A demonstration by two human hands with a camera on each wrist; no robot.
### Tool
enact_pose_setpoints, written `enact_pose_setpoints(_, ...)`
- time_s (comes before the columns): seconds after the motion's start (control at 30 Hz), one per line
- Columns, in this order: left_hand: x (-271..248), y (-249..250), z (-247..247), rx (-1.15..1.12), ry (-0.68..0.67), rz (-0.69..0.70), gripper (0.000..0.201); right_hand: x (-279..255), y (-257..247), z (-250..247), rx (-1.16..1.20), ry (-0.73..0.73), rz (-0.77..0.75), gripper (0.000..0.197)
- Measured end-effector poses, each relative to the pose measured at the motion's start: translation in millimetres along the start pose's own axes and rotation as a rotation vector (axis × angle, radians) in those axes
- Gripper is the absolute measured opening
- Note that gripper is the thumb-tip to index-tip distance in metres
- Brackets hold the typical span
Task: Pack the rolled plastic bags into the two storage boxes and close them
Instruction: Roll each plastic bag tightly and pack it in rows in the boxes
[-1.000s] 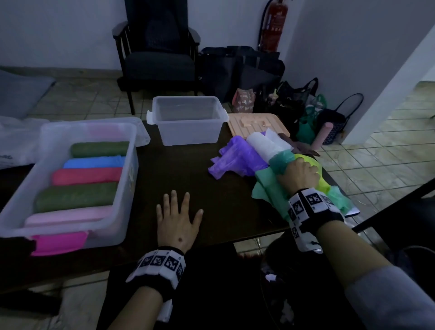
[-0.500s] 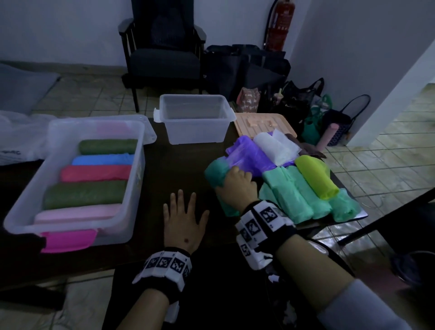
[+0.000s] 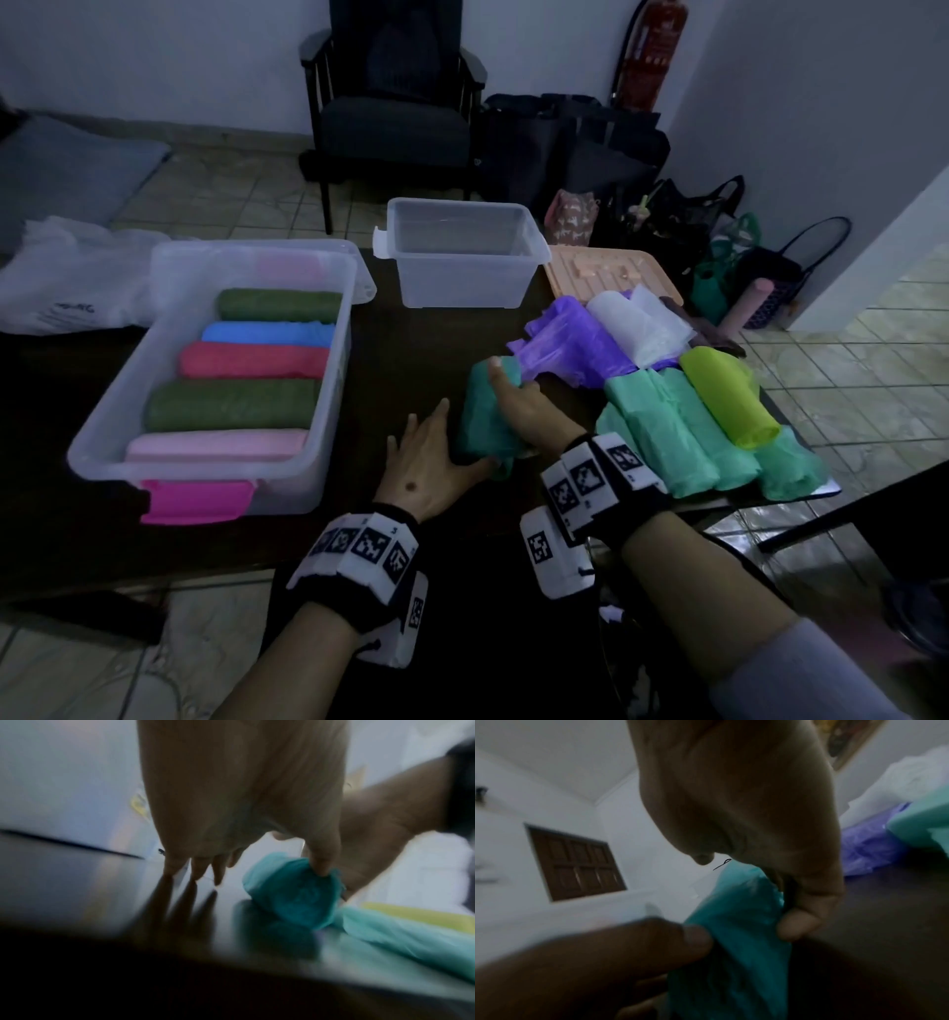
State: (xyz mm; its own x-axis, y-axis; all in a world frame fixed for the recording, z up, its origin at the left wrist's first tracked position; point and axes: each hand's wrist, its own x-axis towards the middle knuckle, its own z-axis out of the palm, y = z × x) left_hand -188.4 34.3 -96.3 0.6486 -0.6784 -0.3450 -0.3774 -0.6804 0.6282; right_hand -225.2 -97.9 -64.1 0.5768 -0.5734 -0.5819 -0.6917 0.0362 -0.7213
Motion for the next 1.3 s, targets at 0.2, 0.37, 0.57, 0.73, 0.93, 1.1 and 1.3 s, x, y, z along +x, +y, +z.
enact_pose_setpoints(0.2,-4,-13,-22,-0.148,-0.007,0.055,0.054,-8,5,-2,-0.102,-0.025,-0.112,0.037)
enact_pose_setpoints(0.37,-3,-12,-26,-0.263,0.161,0.002,0.051,4,11,-7,-0.554,0.166,-0.524,0.028)
enact_pose_setpoints(0.57,7,-10,-28,-0.310,0.273,-0.045,0.043,-4,-3,-8,-1.049,0.009,-0.881,0.050)
enact_pose_setpoints(0.73,21,-12,-37,-0.363,0.491,-0.133,0.034,-3,-5,-7,-1.350,0.073,-0.947,0.063)
enact_pose_setpoints(0.93,38,3,-53,-0.310,0.598,-0.128,0.032,-9,1,-12,-1.483,0.068,-0.987,0.071)
enact_pose_setpoints(1.1,54,25,-70,-0.298,0.643,-0.133,0.031,-12,12,-14,-1.435,0.052,-0.952,0.066)
enact_pose_setpoints(1.3,57,37,-49,0.284,0.546,-0.005,0.035,-14,16,-16,-1.450,0.002,-0.919,0.064)
